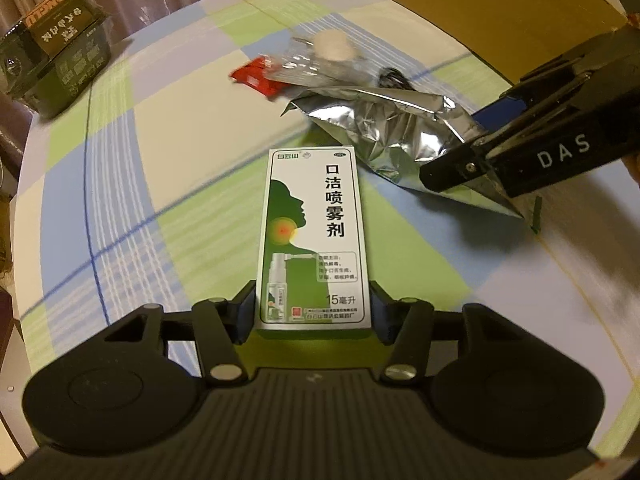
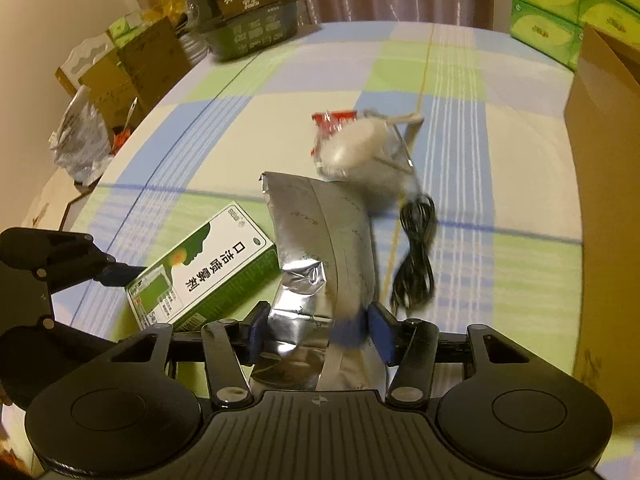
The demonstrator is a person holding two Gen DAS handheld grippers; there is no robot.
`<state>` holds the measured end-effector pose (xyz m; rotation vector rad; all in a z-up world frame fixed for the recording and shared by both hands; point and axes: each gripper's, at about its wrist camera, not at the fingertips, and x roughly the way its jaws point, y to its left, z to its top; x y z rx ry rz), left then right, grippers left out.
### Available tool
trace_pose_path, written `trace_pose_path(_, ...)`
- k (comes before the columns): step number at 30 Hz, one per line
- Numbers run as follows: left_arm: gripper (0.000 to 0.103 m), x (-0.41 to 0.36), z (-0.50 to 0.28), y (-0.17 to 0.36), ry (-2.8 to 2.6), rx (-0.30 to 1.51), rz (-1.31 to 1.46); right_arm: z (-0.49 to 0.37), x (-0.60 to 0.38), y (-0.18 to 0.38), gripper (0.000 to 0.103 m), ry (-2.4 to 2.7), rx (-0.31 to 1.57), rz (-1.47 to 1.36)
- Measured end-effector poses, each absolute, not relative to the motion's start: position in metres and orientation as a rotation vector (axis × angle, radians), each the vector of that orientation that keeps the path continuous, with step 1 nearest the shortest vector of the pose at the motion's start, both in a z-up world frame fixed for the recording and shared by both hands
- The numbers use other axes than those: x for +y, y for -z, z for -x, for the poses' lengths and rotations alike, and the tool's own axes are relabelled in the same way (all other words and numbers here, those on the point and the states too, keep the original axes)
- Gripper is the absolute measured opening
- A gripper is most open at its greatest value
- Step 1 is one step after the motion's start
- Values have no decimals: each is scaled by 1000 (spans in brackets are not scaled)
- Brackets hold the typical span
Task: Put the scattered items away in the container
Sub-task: 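Grasp the green spray box with left gripper while right gripper grasps the foil bag, then lift the spray box with left gripper while right gripper lifts the foil bag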
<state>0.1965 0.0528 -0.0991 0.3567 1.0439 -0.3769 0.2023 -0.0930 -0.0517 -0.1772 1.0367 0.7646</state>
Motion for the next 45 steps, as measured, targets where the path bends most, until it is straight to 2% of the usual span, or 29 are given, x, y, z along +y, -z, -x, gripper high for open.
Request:
trace_pose_path(15, 52, 16, -128, 92, 411, 1123, -323, -128, -172, 39, 51, -764, 1111, 255)
trace_pose_path(17, 57, 13, -124, 90, 405, 1122, -320, -124, -179, 38, 53, -762, 1108, 262)
trace_pose_path(21, 69, 12, -122, 83, 385, 1107, -315, -123, -186, 33, 71, -765, 1102, 246)
trace_pose_path(28, 75, 17, -128, 70, 344, 1069, -275, -125, -182, 26, 77, -796, 1087, 254)
trace_pose_path(45, 75, 4, -159, 87, 380, 1111, -301, -159, -150, 49, 80, -836, 1188, 430)
